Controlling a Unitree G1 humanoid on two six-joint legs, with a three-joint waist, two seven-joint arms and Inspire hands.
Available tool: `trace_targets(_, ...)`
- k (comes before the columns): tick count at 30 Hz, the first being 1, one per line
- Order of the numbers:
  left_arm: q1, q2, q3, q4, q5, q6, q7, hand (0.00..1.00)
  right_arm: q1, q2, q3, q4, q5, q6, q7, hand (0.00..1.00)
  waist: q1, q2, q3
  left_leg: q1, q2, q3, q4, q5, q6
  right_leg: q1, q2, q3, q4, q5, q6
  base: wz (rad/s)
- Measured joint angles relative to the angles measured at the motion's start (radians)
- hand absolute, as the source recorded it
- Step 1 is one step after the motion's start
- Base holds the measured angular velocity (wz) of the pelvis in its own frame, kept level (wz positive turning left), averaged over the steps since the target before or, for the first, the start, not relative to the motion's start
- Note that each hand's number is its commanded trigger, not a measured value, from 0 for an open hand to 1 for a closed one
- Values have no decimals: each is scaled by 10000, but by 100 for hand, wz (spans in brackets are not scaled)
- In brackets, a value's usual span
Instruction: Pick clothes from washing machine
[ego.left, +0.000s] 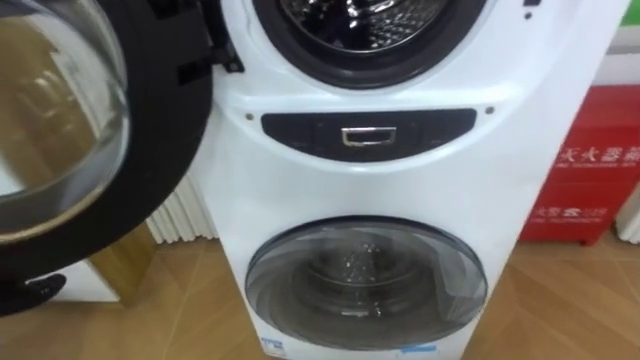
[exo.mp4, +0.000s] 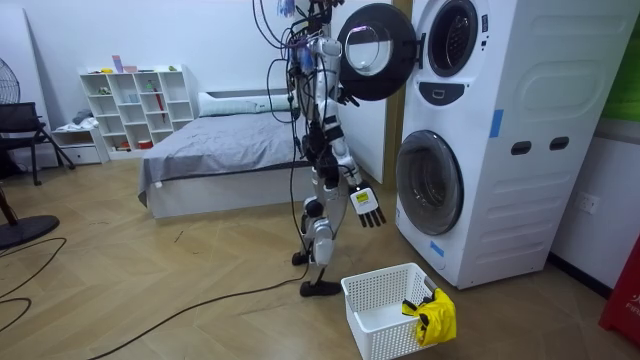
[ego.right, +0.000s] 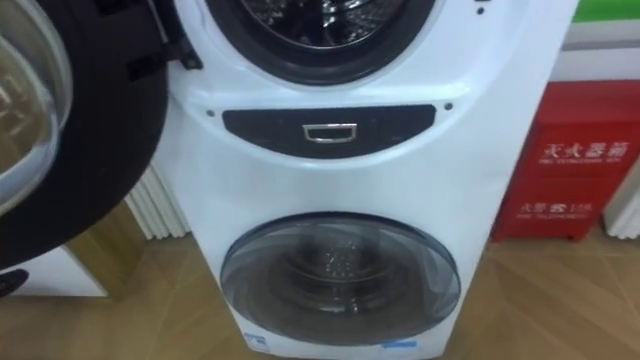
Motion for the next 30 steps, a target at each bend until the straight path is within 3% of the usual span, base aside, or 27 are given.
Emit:
trace_targets(6,0,10,-57,-203,797,174,460,0,-18,26,11,16,18,0,222,0,-144,-23,-1,-22,1,-222,57,19,-20,61,22,-58,37,12,-20,8)
trace_targets(9,3,9,-103,-671,1085,225,711,0,-75,64,52,9,-18,-1,288,0,-254,-172,50,-365,-29,-414,267,20,-19,-73,13,-140,33,15,-24,25)
trace_targets(11,3,6,-206,-1212,1130,302,889,0,-136,138,118,23,-26,1,297,0,-267,-312,40,-703,-29,-584,442,26,-15,-248,20,-146,49,45,-47,29)
trace_targets(14,5,-51,-345,-1502,1573,402,901,0,-125,226,126,109,-75,-8,321,0,-267,-353,55,-756,-38,-718,520,24,-11,-192,22,-149,42,84,-11,23)
trace_targets(16,20,-103,-409,-1812,1709,621,935,0,-318,277,135,352,-146,-9,416,0,-271,-353,59,-810,-73,-804,514,20,-3,-190,-5,-170,28,94,1,19)
trace_targets(18,84,-241,-578,-2450,1706,1067,1111,0,-417,271,189,517,-60,-8,515,0,-290,-376,71,-885,-120,-923,514,34,24,-204,-38,-181,23,95,3,25)
trace_targets(20,736,-624,-575,-3705,1922,1287,1268,0,-534,243,309,741,-59,-6,605,0,-293,-399,89,-950,-168,-1028,513,59,67,-212,-73,-151,21,150,90,23)
trace_targets(24,1729,-1174,-835,-5418,1981,1288,1500,0,-655,241,856,888,257,-9,704,0,-358,-476,148,-989,-261,-1144,512,118,166,-144,-168,-147,27,198,107,27)
trace_targets(26,2138,-1731,-1104,-6240,2083,1288,1683,0,-823,248,1212,1116,395,-56,710,0,-478,-472,176,-1048,-328,-1125,492,206,308,-129,-313,-144,38,197,109,34)
trace_targets(29,2832,-2135,-1276,-7224,2226,1272,1696,0,-1137,270,1719,1197,416,-63,710,0,-481,-513,209,-1043,-406,-977,263,322,433,-240,-417,-26,45,254,215,4)
trace_targets(30,3033,-2427,-1344,-7575,2481,1272,1695,0,-1180,288,1789,1207,446,-87,711,0,-489,-522,206,-1038,-453,-971,214,364,486,-245,-455,-46,27,297,282,0)
